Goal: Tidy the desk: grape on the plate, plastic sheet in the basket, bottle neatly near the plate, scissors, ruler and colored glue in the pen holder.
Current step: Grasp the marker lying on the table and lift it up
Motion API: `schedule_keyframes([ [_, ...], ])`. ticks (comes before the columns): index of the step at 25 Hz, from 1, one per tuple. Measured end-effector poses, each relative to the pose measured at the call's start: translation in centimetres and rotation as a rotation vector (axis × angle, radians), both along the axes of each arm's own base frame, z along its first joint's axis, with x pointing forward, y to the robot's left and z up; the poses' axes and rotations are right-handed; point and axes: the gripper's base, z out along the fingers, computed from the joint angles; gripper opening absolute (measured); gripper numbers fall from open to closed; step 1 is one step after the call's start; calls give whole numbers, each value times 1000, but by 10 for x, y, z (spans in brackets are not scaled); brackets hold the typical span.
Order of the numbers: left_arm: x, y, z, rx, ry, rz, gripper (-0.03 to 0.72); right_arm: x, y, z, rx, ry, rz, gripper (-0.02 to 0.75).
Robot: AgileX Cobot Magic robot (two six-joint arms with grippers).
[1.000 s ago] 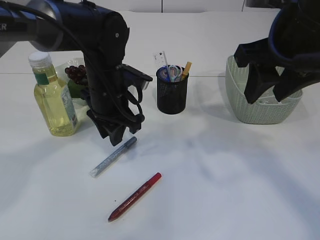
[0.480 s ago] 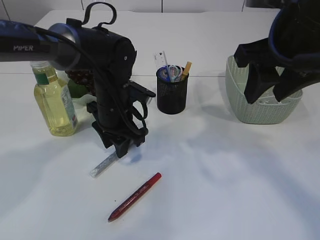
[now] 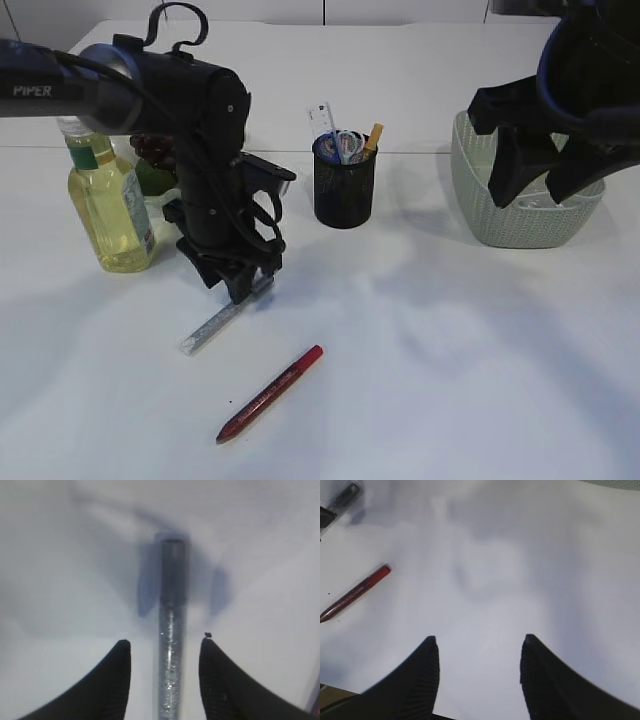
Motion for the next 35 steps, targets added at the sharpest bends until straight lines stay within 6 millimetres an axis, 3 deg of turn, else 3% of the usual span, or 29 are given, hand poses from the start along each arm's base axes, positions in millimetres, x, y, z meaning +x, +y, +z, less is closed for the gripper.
schedule_keyframes([
  [35,-3,1,-24,-10,112,20,300,0,0,0,0,0,2,421],
])
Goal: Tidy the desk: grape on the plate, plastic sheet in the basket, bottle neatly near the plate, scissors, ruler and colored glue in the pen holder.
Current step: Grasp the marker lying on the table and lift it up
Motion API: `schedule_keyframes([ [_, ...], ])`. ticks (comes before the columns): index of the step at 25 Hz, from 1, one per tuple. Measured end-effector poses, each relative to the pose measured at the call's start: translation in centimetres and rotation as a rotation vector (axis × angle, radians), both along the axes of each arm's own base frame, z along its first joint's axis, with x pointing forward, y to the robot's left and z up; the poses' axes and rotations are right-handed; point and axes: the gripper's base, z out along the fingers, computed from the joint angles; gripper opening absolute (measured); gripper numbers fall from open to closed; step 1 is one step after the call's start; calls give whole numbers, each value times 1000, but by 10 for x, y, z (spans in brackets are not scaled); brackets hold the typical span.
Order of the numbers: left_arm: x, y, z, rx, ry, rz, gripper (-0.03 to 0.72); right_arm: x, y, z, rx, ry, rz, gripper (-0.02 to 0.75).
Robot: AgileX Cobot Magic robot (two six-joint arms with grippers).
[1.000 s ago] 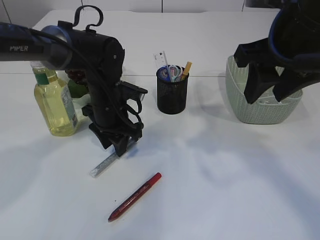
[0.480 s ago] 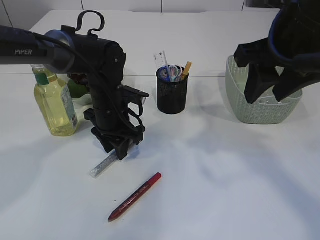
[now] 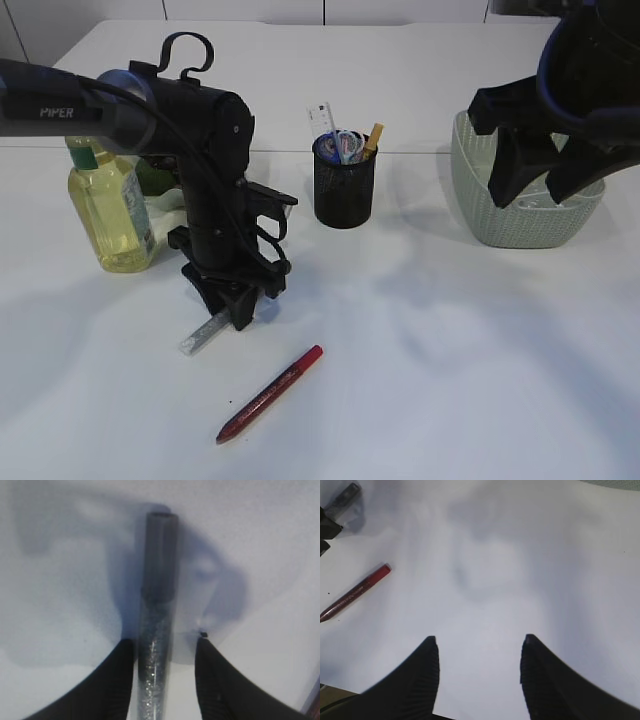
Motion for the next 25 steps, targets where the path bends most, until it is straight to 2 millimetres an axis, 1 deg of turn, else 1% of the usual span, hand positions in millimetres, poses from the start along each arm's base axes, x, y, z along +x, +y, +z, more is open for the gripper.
schedule_keyframes([
  [6,0,0,-1,2,3,0,286,0,0,0,0,0,0,421],
  [8,0,0,-1,2,3,0,247,0,0,0,0,0,0,421],
  [11,0,0,-2,4,6,0,140,0,0,0,0,0,0,421],
  [14,0,0,-1,2,5,1,76,0,0,0,0,0,0,421],
  [16,-1,-1,-1,-8,11,7,65,0,0,0,0,0,0,421],
  [23,-2,-4,-1,-36,27,24,62,0,0,0,0,0,0,421],
  [25,-5,-3,-2,-45,32,31,62,0,0,0,0,0,0,421],
])
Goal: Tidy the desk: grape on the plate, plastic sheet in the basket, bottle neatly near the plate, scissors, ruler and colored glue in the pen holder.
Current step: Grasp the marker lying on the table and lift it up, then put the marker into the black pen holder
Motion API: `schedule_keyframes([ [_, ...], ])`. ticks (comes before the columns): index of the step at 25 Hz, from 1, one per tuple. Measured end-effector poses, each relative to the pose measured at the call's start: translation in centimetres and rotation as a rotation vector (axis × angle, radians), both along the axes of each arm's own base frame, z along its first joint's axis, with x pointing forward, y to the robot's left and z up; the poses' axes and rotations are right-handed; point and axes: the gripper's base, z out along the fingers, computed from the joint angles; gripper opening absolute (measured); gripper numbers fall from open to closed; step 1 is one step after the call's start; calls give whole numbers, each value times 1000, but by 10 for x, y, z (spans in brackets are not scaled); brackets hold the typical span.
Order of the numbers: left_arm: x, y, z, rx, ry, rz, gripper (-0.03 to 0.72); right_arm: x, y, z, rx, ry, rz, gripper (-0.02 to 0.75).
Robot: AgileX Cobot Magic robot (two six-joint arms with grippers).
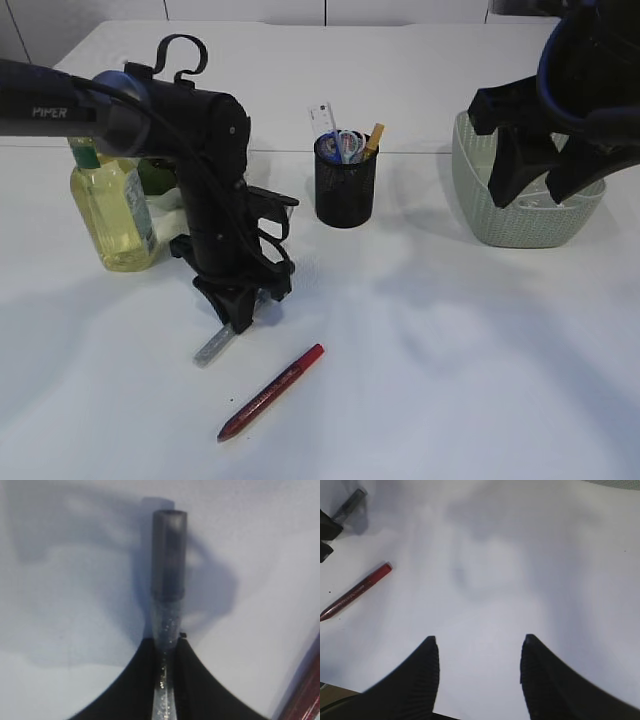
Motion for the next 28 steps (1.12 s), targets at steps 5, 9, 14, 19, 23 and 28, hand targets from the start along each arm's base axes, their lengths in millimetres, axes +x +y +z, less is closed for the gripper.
schedule_keyframes([
  [5,-17,7,1,-43,-32,30,61,0,0,0,0,0,0,421],
  [9,-31,16,13,-92,-129,51,60,0,0,0,0,0,0,421],
  [14,-45,25,39,-179,-292,81,60,0,0,0,0,0,0,421],
  [19,-46,27,61,-245,-412,97,60,0,0,0,0,0,0,421],
  [23,-40,25,75,-301,-521,106,60,0,0,0,0,0,0,421],
  [28,-25,19,90,-378,-682,121,60,3,-1,-4,-24,4,-1,421],
])
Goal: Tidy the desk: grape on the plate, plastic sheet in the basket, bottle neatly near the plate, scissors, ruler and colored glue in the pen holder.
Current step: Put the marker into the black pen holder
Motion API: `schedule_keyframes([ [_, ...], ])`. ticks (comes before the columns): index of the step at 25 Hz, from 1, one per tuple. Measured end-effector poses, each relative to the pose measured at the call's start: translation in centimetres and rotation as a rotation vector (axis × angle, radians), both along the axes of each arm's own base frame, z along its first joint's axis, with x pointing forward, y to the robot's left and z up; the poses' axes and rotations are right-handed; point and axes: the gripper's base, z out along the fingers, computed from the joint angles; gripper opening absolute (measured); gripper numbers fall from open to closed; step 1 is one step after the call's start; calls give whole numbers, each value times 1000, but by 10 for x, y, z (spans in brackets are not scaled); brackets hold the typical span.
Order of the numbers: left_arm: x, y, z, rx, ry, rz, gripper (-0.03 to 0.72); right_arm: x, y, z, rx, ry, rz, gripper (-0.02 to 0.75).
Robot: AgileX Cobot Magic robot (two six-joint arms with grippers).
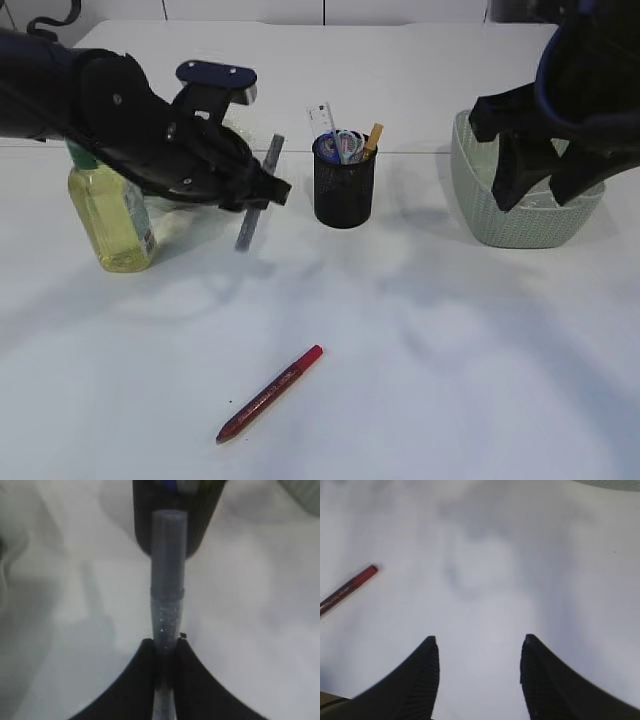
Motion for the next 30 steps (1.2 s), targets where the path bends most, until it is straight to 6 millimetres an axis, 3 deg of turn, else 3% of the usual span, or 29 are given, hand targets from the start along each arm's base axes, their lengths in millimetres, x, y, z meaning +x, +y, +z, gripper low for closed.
schedule_keyframes([
  [6,22,-8,30,-126,-261,38,60,16,-11,-17,-66,35,-34,435],
  [10,35,-19,35,-186,-369,52,60,26,-23,-28,-122,52,-62,433],
  [19,60,-62,14,-237,-450,16,60,37,-27,-44,-157,86,-74,429],
  [30,89,-82,-1,-260,-483,15,62,37,-28,-44,-162,86,-75,426],
])
